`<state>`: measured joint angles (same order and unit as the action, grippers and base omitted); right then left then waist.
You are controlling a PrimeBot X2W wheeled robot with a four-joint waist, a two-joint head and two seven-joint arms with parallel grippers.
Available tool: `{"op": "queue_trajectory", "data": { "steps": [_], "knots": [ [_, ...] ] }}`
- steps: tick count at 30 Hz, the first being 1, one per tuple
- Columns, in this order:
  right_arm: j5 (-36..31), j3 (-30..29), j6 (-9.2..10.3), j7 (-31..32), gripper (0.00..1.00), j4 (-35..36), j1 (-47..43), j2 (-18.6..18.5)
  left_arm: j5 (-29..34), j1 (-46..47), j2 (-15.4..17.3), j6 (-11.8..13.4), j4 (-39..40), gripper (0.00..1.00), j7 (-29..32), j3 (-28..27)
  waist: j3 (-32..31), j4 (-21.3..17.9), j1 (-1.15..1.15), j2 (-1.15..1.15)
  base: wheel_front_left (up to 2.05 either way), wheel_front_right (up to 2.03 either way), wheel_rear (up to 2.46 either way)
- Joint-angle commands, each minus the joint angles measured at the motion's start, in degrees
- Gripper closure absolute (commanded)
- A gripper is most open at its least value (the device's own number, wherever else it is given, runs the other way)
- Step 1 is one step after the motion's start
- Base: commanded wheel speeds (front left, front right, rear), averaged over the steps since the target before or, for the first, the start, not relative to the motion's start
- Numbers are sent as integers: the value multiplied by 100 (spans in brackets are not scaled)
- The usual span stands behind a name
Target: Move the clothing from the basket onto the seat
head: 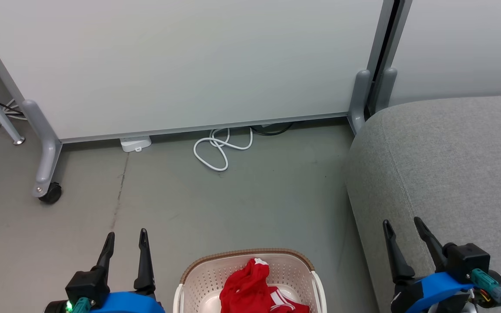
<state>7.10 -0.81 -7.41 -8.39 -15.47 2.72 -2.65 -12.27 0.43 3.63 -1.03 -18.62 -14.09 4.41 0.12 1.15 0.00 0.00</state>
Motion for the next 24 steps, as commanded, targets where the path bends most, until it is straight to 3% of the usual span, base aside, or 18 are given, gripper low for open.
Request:
{"op": "queue_trajectory", "data": {
  "steps": [1, 10, 24],
  "knots": [
    [-120, -8, -13, -51, 0, 5, 16, -38, 126, 59, 5, 5, -26, 0, -42, -1, -1, 1, 0, 0, 0, 0, 0],
    [-385, 6, -12, -124, 0, -15, 32, -39, 358, 102, -13, 38, -130, 0, -121, 24, 17, 7, 0, 0, 0, 0, 0],
    [-295, 7, -9, -144, 0, -65, 43, -38, 219, 132, -38, 50, -277, 0, -119, -30, 5, 10, 0, 0, 0, 0, 0]
  ]
}}
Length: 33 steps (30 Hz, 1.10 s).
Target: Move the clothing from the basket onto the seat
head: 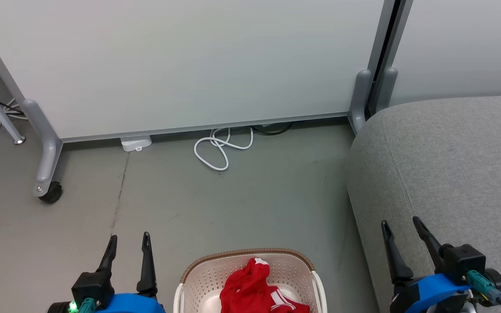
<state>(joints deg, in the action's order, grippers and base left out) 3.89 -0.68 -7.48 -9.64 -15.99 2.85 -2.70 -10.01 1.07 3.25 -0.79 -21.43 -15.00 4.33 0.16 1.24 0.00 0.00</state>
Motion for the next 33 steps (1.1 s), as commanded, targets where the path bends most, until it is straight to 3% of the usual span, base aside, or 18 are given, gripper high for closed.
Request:
{"op": "queue_trajectory", "data": {
  "steps": [1, 9, 16, 24, 33],
  "knots": [
    [24, -4, -3, -22, 0, -13, 31, -34, -5, 70, 0, 25, 6, 0, -28, -23, 2, 3, 0, 0, 0, 0, 0],
    [30, 59, -3, -39, 0, -7, 65, -34, 23, 37, -6, 27, 2, 0, -28, -30, 46, -55, 0, 0, 0, 0, 0],
    [11, 247, -3, -38, 0, 104, 190, -33, 26, 67, -9, -2, -86, 0, -28, -36, 296, -347, 0, 0, 0, 0, 0],
    [-4, 930, -2, -46, 0, 293, 605, -31, -9, 347, 72, -111, -642, 0, -28, -36, 962, -1029, 0, 0, 0, 0, 0],
    [136, 1614, -2, -183, 0, 412, 1046, -27, -7, 1156, 235, -255, -1816, 0, 21, 61, 1909, -1764, 0, 0, 0, 0, 0]
  ]
}}
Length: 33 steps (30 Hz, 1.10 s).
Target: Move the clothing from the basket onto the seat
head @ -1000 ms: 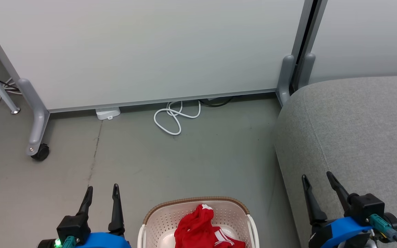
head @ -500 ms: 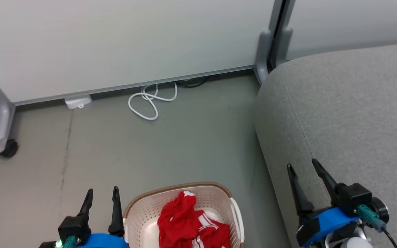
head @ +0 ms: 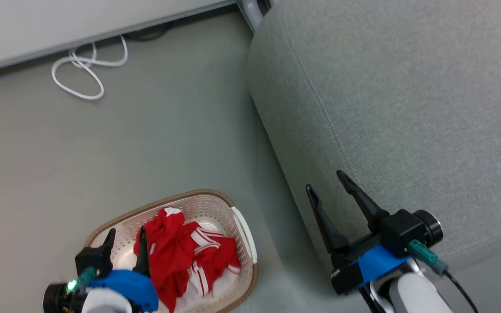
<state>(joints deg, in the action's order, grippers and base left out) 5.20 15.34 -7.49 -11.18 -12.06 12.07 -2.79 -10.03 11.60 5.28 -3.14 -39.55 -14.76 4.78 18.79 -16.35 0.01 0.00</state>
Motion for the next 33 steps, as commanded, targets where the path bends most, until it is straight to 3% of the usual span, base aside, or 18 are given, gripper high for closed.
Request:
{"op": "queue_trajectory", "data": {
  "steps": [1, 15, 25, 32, 33],
  "knots": [
    [32, 59, -1, -57, 0, 30, 162, -16, 4, 209, 58, -33, -137, 0, 6, 32, 141, -66, -1, 0, 0, 0, 0],
    [496, 401, -1, -351, 0, 184, 691, -15, 259, 1470, 581, -181, -1812, 0, 558, 376, 1490, -726, -1, 0, 0, 0, 0],
    [775, 479, -1, -411, 0, 315, 979, -14, 403, 2183, 953, -76, -2370, 0, 907, 533, 2236, -897, -1, 0, 0, 0, 0],
    [790, 467, -1, -409, 0, 508, 1021, -14, 418, 2512, 1042, -54, -2598, 0, 998, 623, 2493, -957, -1, 0, 0, 0, 0],
    [779, 472, -1, -409, 0, 533, 1016, -14, 413, 2548, 1042, -50, -2631, 55, 1019, 632, 2513, -964, -1, 0, 0, 0, 0]
  ]
}}
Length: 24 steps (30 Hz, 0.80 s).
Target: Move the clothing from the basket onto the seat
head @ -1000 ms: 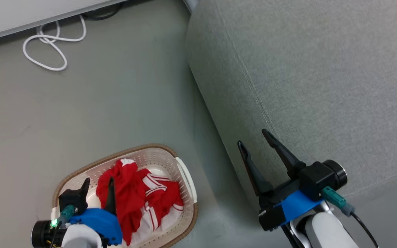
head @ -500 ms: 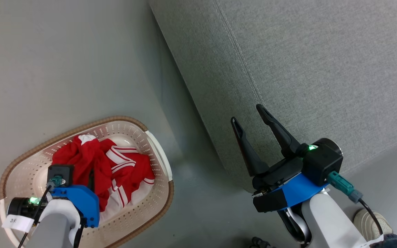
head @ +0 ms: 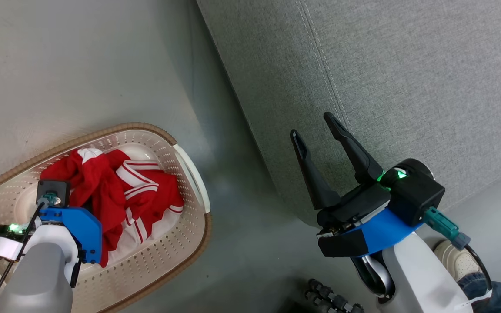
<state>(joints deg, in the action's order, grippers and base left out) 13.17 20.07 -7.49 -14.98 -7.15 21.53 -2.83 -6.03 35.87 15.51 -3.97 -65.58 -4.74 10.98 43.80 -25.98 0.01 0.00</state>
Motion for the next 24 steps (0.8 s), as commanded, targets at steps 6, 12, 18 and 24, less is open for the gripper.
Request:
{"op": "queue_trajectory", "data": {
  "steps": [6, 12, 18, 24],
  "knots": [
    [-42, 52, -1, -27, 0, 155, 37, -10, -49, 276, -29, -65, -203, 100, 83, 85, 60, -6, -1, 0, 0, 0, 0],
    [-55, 46, -1, -27, 0, 163, 35, -10, -102, 359, -80, -123, -315, 100, 50, 155, 54, 21, -1, 0, 0, 0, 0],
    [-53, 52, -1, -27, 0, 131, 52, -10, -152, 408, -121, -169, -406, 100, -23, 198, -10, 61, -1, 0, 0, 0, 0],
    [-58, 57, -1, -27, 0, 79, 42, -10, -252, 389, -180, -205, -505, 100, -79, 221, -160, 111, -1, 0, 0, 0, 0]
  ]
}}
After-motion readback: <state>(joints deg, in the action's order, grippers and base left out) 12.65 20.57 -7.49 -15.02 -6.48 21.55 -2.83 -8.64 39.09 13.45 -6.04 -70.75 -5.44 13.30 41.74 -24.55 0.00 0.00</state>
